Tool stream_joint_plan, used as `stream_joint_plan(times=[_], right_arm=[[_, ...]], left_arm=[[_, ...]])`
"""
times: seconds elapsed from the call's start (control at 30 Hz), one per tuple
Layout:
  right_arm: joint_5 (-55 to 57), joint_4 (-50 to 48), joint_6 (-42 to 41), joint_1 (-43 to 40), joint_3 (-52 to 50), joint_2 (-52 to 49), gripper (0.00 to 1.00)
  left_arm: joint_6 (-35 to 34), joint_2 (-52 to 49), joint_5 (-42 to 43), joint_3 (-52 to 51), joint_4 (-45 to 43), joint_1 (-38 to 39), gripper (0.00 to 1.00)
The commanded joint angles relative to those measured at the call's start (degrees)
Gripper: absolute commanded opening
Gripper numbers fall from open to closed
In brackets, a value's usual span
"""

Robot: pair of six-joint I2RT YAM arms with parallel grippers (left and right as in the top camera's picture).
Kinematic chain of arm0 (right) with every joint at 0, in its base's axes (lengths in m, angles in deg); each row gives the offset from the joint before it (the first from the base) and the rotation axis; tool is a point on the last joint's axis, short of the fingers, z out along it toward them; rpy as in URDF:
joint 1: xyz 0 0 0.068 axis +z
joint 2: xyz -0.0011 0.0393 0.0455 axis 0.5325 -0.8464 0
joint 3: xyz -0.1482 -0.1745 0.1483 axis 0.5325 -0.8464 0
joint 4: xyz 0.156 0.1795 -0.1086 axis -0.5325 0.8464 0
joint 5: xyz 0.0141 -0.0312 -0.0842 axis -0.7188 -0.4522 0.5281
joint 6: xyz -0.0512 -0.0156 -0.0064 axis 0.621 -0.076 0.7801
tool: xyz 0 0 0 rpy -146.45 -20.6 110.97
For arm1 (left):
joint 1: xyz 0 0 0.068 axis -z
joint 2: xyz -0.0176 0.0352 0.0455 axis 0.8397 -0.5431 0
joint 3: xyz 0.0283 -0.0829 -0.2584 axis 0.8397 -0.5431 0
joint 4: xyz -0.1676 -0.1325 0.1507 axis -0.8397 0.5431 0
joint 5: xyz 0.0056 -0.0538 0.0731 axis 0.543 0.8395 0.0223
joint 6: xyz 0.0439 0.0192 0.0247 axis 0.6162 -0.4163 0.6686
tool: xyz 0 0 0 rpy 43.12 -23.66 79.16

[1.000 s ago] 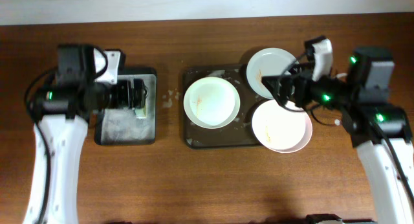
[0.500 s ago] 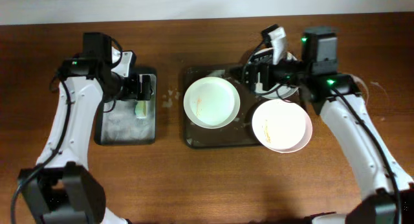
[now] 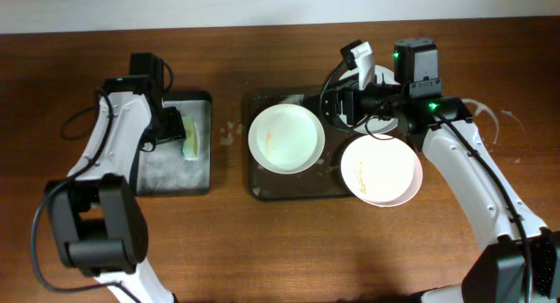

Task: Clean dirty plates on tray and stack at the side
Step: 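Grasp the green-and-yellow sponge with the left gripper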

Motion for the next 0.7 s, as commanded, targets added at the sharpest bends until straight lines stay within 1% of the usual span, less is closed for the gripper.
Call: stream_joint_plan(times=[0.0,0.13,0.3,0.5,0.6,0.63,0.67], right_arm=[[-1.14,-0.22,-0.09,0.22,1.18,-0.15,0.94],[-1.11,-0.20,-0.09,0.22,1.18,-0.15,0.93],[-1.11,-0.22,-0.09,0.22,1.18,-0.15,0.94],[-1.11,-0.22,-0.09,0.22,1.18,-0.15,0.94],[-1.11,-0.24,-0.09,0.22,1.18,-0.15,0.94],[-1.14,-0.22,-0.09,0.22,1.18,-0.15,0.94],[-1.14,-0.22,-0.09,0.22,1.18,-0.15,0.94]], left_arm=[[-1.22,-3.56,-1.49,0.98,-1.03,0.94,0.71],[-1.25,-4.92,-1.40,0.98,-1.86,1.51,0.71],[-1.20,-4.94,3.15,0.98,-3.39,2.97,0.71],[-1.20,-4.94,3.56,1.29,-4.66,5.01,0.71],[-1.20,-4.94,5.07,2.49,-4.57,4.94,0.72],[-1.22,-4.94,5.27,2.99,-4.61,4.94,0.73],[-1.22,-4.94,5.27,3.43,-4.63,4.94,0.77]])
